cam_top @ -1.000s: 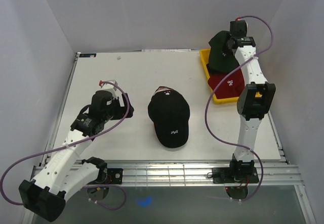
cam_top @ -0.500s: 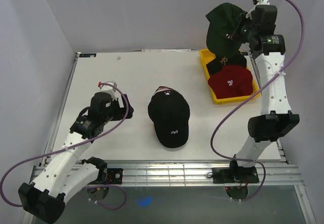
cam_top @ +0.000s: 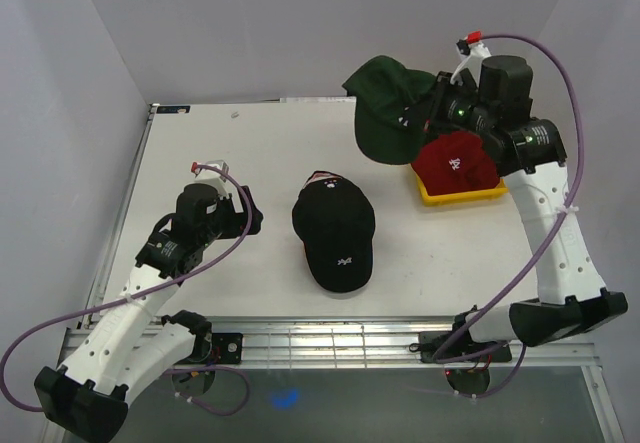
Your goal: Stack the hats
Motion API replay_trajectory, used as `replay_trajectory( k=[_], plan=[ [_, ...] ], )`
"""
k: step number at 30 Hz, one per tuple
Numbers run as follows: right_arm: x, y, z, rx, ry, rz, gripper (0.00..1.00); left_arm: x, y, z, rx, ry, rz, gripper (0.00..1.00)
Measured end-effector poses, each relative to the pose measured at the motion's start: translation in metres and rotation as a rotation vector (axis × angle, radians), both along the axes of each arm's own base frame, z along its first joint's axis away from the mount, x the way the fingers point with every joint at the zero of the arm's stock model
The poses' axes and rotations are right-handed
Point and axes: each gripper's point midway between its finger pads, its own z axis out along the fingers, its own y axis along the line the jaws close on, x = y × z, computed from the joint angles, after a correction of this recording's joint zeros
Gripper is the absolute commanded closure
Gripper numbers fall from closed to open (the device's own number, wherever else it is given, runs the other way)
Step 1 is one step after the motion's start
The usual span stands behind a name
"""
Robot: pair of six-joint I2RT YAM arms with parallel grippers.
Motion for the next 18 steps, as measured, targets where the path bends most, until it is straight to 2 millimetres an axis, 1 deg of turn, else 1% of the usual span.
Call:
replay_trajectory(
  k=[4, 6, 8, 13, 15, 18],
  plan=[
    [-0.044, 0.036, 0.005, 0.024, -0.018, 0.11, 0.92, 0.0, 0.001, 0.001, 0.0, -0.003, 0.008, 0.02],
    [-0.064, 0.044, 0.002, 0.03, -0.011, 0.136, 0.92, 0.0, 0.002, 0.002, 0.001, -0.007, 0.013, 0.02],
    [-0.079, 0.049, -0.001, 0.035, -0.006, 0.154, 0.92, 0.001, 0.003, 0.003, 0.0, -0.012, 0.018, 0.02],
    [-0.102, 0.061, -0.01, 0.044, 0.02, 0.176, 0.92, 0.001, 0.004, 0.003, 0.002, -0.015, 0.026, 0.02],
    [-0.11, 0.065, -0.018, 0.041, 0.04, 0.184, 0.92, 0.001, 0.005, 0.003, 0.002, -0.016, 0.027, 0.02],
    [-0.123, 0.073, -0.036, 0.032, 0.08, 0.205, 0.92, 0.001, 0.006, 0.003, 0.005, -0.017, 0.033, 0.02]
  ],
)
